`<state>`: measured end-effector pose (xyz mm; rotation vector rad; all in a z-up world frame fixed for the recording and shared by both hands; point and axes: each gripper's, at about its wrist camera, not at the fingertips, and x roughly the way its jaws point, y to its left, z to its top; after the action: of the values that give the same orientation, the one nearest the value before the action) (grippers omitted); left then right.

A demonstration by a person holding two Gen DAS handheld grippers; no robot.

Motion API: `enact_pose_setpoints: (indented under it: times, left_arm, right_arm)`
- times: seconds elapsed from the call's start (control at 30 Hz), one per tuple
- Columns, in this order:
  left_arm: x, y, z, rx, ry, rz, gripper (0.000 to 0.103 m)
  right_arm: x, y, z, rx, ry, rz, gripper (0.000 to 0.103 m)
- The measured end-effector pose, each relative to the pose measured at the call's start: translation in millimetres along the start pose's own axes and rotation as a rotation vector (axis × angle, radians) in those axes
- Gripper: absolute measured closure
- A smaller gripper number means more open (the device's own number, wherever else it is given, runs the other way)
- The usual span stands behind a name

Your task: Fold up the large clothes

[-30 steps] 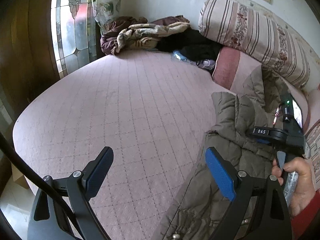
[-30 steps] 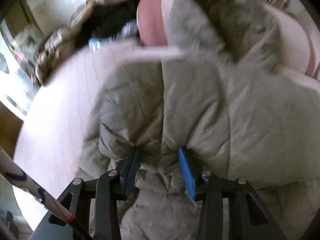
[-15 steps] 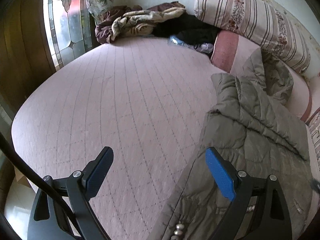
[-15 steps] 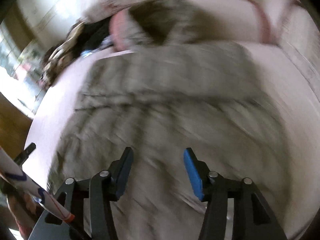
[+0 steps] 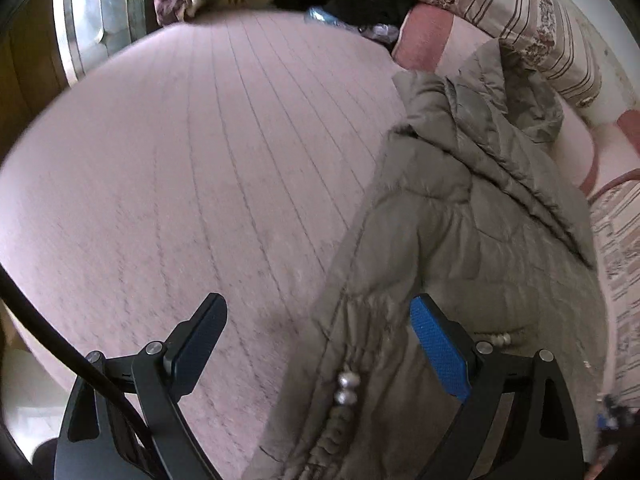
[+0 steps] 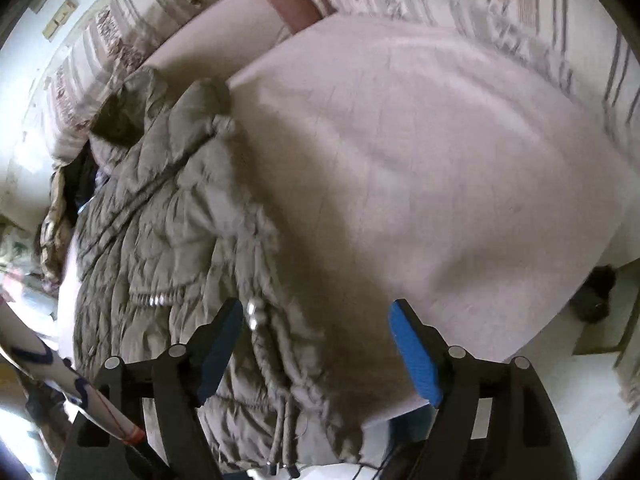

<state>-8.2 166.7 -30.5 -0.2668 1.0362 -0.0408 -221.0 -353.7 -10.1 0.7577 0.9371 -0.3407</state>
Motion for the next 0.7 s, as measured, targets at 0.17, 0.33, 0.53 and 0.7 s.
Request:
enact_pose_setpoints:
  times: [0.17, 0.33, 0.53, 0.7]
  left_arm:
    - [15.6, -0.8, -16.5, -0.033, 0.104, -0.130, 0.012]
    - [8.7, -29.3, -39.1, 0.092, 0.110, -0.073, 0.044]
    - [-37.6, -21.7, -40.6, 0.070, 0.060, -0.010, 0.047]
    - [-127.8, -26.5, -40.0, 0.136, -0.089, 0.028, 0.043]
  right_arm:
    - [23.2, 22.0, -20.3, -0.064, 0.084, 0.059, 0.024]
    - [16.0, 18.2, -21.8, -0.043, 0.059, 0.001, 0.072]
    - [-11.9, 7.7, -29.1, 0.000, -0.025, -0.003, 0.062]
    - [-69.5, 24.2, -45.8, -0.055, -0.144, 0.000, 0.060]
